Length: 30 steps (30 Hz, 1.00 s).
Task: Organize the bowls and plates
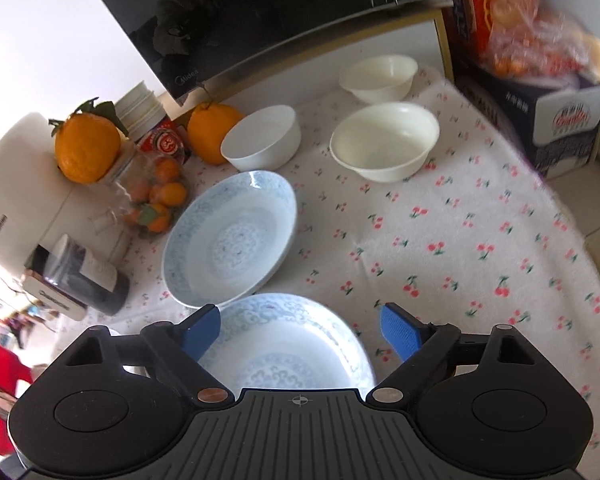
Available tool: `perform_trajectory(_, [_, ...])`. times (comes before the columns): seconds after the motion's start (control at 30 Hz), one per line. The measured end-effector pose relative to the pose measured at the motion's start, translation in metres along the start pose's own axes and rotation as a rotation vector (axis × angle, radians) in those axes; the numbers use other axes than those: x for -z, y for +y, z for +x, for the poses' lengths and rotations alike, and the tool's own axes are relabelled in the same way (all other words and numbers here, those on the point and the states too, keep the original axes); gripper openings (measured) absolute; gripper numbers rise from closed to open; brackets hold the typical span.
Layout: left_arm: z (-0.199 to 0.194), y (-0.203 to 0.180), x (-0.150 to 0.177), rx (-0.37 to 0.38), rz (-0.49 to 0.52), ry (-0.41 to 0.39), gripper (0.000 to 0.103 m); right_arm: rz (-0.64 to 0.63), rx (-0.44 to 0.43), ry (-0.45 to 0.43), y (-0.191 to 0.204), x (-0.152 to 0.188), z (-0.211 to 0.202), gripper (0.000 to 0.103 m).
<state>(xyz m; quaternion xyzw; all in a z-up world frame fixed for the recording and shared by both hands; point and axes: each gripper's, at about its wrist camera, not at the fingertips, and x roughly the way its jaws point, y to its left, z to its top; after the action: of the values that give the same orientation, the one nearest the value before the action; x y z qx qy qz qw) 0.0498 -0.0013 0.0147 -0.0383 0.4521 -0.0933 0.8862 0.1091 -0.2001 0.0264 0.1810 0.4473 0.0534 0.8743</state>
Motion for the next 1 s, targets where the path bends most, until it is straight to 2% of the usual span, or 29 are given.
perform_trajectory(0.27, [-0.007,0.008,-0.032,-0.046,-0.020,-0.043,0.102,-0.026,0.025,-0.049,0.013,-0.019,-0.013,0.091])
perform_trajectory(0.43, [0.001,0.012,-0.049,-0.071,-0.034,-0.045,0.102,-0.048,0.032,-0.085,0.021,-0.032,-0.013,0.091])
perform_trajectory(0.67, [0.028,0.029,-0.059,-0.099,-0.078,-0.062,0.102,-0.031,0.007,-0.085,0.018,-0.037,0.013,0.093])
perform_trajectory(0.8, [0.051,0.045,-0.065,-0.102,-0.114,-0.063,0.101,-0.047,0.002,-0.053,0.016,-0.039,0.038,0.094])
perform_trajectory(1.0, [0.071,0.054,-0.079,-0.050,-0.127,-0.109,0.097,0.037,-0.060,-0.052,0.005,-0.051,0.069,0.094])
